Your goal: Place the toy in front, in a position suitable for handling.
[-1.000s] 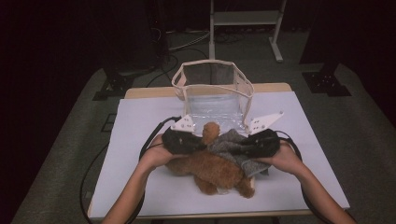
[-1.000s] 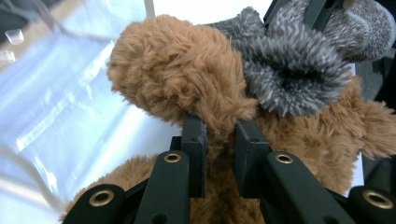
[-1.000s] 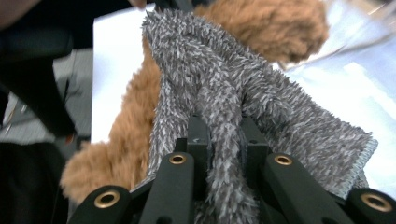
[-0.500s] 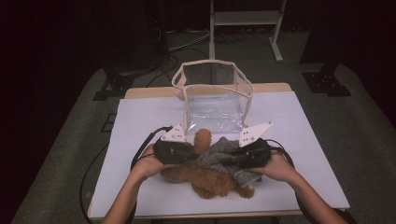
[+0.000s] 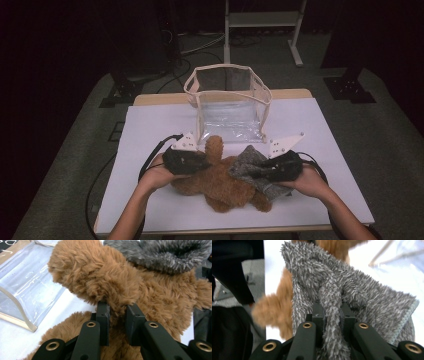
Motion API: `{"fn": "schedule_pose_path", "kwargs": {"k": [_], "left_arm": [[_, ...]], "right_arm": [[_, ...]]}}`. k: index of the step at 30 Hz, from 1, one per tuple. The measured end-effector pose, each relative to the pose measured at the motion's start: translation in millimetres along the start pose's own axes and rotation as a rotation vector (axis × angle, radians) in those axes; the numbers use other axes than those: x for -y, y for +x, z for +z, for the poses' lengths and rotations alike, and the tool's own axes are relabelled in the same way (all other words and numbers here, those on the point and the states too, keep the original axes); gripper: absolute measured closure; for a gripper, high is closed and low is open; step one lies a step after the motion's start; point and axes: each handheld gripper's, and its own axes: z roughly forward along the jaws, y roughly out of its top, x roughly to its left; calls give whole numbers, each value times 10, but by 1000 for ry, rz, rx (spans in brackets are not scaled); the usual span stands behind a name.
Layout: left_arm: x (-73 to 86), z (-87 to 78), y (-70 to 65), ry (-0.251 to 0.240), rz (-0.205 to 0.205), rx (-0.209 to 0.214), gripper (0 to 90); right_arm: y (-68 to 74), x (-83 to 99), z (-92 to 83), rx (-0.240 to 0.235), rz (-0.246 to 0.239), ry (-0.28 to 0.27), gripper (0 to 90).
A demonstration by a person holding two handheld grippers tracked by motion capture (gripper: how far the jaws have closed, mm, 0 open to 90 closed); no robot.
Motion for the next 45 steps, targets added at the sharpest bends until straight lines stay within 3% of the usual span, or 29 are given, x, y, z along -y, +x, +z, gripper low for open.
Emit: {"fn": "schedule_pose_path", "kwargs": {"k": [3,8,11,13,16,23,26,27,28,29,30,32,33,34,36,39,45], "left_arm": [[20,-17,-30,-2,0,18,755],[93,-54,-87,-3,13,53,727],[98,-64,-80,-10,16,75,626],[69,-41,-83,3,12,81,513],[15,4,-88,22,13,95,414],[-113,105,-39,74,6,133,246],[-167,169,-36,112,15,166,229],[-179,193,-38,131,22,179,236],[-183,219,-47,147,36,223,286],[-181,227,-65,145,52,241,443],[-185,225,-69,146,55,239,517],[-196,191,-35,100,32,221,688],[-199,180,-10,85,22,214,726],[-203,178,8,58,-3,202,736],[-223,187,29,37,-12,178,751],[-308,202,50,10,-12,136,754],[-526,177,63,-95,-25,94,754]], "right_arm": [[4,-155,59,-14,-20,-27,782],[32,-247,275,-56,-30,-10,783],[61,-187,306,-90,-24,-5,785],[85,-155,302,-94,-22,-2,785],[109,-137,306,-95,-26,2,787],[172,-97,316,-123,-48,-2,790],[193,-89,314,-130,-54,-3,790],[201,-87,313,-131,-55,-2,790],[206,-86,312,-133,-57,-3,790],[207,-83,306,-131,-59,-3,789],[203,-80,297,-130,-57,-5,789],[177,-72,264,-124,-44,-15,788],[153,-71,240,-115,-39,-24,788],[135,-73,214,-107,-28,-30,788],[63,-80,139,-81,-13,-46,788],[-34,-95,34,-35,5,-45,788],[-185,-200,-223,34,12,-67,787]]}}
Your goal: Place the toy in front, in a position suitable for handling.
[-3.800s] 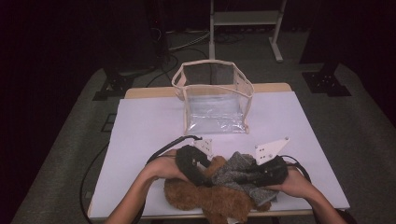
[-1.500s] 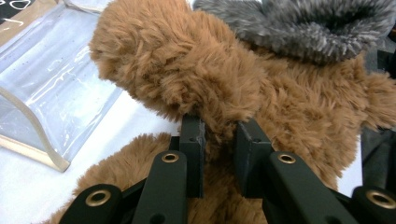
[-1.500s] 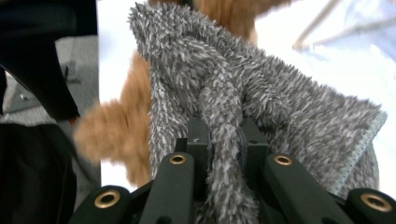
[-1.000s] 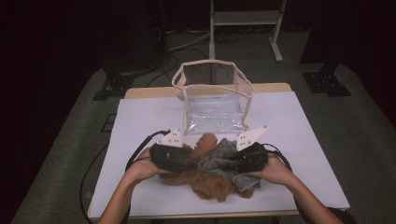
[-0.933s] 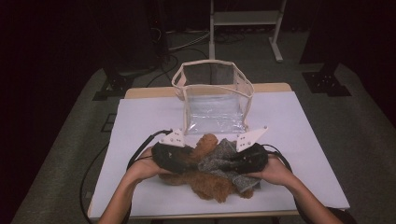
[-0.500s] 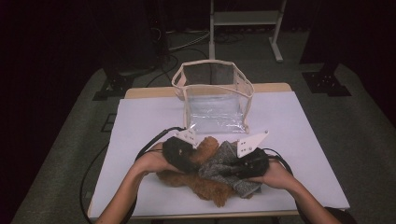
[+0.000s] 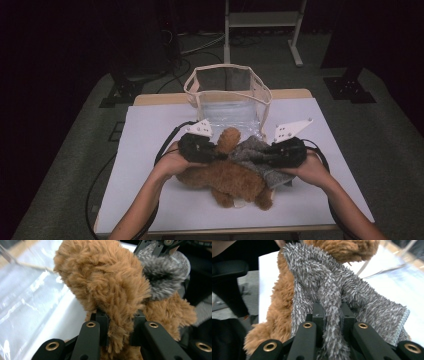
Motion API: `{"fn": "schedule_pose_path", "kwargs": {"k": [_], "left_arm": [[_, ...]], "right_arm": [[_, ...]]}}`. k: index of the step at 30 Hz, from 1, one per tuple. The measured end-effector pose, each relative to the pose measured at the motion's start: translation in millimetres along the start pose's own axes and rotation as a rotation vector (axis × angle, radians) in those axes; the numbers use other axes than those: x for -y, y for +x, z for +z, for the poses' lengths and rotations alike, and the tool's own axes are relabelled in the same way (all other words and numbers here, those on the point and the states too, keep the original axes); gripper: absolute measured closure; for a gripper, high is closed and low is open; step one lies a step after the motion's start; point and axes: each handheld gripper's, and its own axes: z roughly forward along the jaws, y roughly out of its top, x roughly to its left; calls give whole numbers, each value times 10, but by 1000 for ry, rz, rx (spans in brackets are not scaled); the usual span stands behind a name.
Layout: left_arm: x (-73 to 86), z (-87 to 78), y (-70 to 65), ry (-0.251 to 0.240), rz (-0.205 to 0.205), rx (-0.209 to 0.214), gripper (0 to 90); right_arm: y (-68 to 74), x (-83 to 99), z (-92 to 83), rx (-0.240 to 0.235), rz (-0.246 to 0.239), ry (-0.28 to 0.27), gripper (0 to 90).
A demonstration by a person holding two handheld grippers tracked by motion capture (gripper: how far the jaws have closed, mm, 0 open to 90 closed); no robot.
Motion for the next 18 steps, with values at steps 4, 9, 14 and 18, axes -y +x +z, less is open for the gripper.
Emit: {"fn": "schedule_pose_path", "kwargs": {"k": [4,9,14,18], "left_arm": [[-32,26,-41,-69,-35,-48,753],[184,48,-116,-61,-49,-105,749],[378,-36,-178,-10,-34,-124,735],[441,-107,-239,11,-18,-136,729]], "right_arm": [[-32,-145,-117,54,-31,9,787],[5,-118,17,40,-51,35,785],[33,77,262,-30,-15,46,786],[9,152,219,-19,-10,55,787]]}}
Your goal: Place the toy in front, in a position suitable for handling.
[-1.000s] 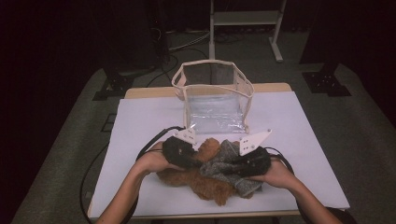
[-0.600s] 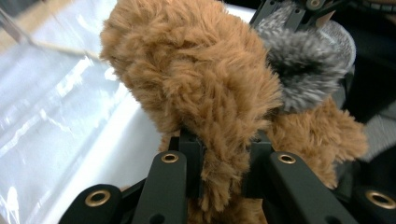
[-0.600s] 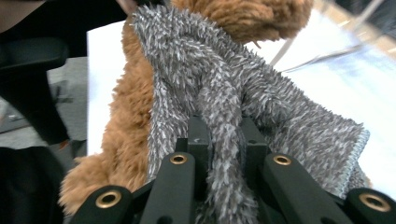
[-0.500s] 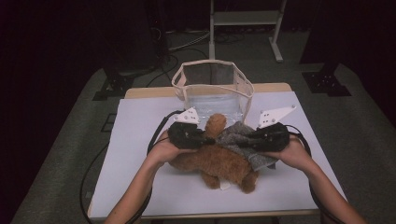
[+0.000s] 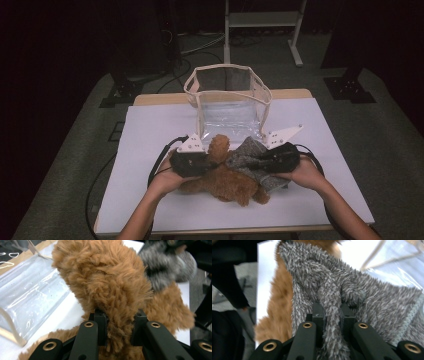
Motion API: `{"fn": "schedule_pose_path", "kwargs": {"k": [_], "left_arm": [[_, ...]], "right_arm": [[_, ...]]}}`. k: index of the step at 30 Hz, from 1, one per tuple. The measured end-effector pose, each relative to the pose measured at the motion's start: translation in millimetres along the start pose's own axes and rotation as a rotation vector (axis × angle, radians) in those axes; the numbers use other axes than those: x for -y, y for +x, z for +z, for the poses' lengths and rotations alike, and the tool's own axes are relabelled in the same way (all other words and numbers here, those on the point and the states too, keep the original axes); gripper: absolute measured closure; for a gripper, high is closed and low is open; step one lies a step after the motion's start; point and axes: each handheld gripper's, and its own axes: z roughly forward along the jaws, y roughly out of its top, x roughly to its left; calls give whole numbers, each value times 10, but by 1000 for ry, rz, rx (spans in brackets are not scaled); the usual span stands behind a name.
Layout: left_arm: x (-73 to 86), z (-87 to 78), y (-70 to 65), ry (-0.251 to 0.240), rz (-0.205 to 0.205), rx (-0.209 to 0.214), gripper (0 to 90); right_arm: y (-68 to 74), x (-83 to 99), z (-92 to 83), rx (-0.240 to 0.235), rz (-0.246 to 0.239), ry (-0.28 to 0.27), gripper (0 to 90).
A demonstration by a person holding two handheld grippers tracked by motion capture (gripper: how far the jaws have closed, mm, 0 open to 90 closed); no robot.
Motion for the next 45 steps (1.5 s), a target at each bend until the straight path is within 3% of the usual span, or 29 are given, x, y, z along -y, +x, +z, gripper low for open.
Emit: {"fn": "schedule_pose_path", "kwargs": {"k": [4,7,11,14,19,22,27,33,37,40,45], "left_arm": [[66,-60,-19,2,-5,9,727],[111,-81,-25,7,-15,27,721],[126,-104,-54,8,-11,35,715],[129,-96,-67,8,0,39,711],[169,-97,-93,-12,21,45,707],[188,-95,-109,-24,29,53,706],[105,-25,-149,-27,77,47,706],[-19,59,-209,-30,125,81,706],[-12,62,-206,-27,136,94,705],[21,39,-206,-36,140,106,703],[26,36,-216,-47,145,115,700]], "right_arm": [[-67,71,-84,43,16,37,785],[-81,33,-154,57,21,18,785],[-73,-130,-204,73,-6,-8,785],[-49,-266,-166,61,-29,-21,784],[21,-401,18,32,-75,16,784],[-25,-341,31,15,-50,18,785],[-133,-164,-113,51,18,35,784],[-129,-241,-264,86,4,20,784],[-153,-282,-211,76,-5,25,784],[-185,-236,-179,64,17,27,784],[-265,-76,-227,87,57,43,784]]}}
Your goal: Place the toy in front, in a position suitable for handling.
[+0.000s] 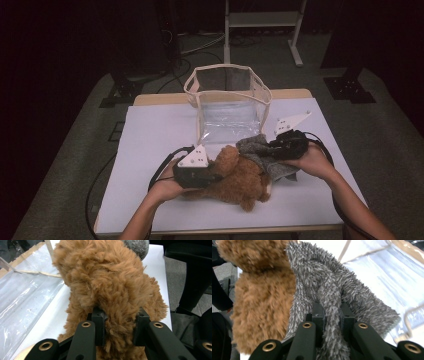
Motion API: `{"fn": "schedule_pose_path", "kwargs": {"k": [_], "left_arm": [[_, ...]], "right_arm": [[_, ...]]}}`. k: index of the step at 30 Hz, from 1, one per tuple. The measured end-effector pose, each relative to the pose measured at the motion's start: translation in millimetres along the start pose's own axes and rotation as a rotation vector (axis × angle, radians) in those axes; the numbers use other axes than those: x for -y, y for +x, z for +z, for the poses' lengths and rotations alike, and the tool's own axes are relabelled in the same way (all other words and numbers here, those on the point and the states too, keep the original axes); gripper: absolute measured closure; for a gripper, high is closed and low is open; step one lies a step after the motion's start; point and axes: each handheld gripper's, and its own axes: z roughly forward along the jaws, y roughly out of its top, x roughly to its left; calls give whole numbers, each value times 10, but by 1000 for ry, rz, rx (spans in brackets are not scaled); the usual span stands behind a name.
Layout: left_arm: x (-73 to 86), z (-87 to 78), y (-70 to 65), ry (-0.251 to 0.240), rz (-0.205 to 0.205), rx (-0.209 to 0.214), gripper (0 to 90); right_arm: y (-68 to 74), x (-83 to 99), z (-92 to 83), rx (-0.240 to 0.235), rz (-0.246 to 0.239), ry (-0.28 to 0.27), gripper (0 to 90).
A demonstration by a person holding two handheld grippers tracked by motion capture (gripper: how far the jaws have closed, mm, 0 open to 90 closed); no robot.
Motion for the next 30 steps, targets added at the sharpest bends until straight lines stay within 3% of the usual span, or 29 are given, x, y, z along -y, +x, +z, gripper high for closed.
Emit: {"fn": "schedule_pose_path", "kwargs": {"k": [6,11,18,25,30], "left_arm": [[-45,50,10,-7,1,20,699],[-50,49,10,1,11,29,698],[-13,46,41,-13,-16,21,690],[-69,108,89,12,-28,-9,692],[-96,128,118,29,-31,-21,691]], "right_arm": [[43,-42,-136,20,-16,-21,784],[104,-131,-61,8,-45,-22,784],[-19,76,-42,20,10,-1,785],[161,34,-170,-17,-20,-43,784],[262,70,-56,-51,-41,-33,784]]}}
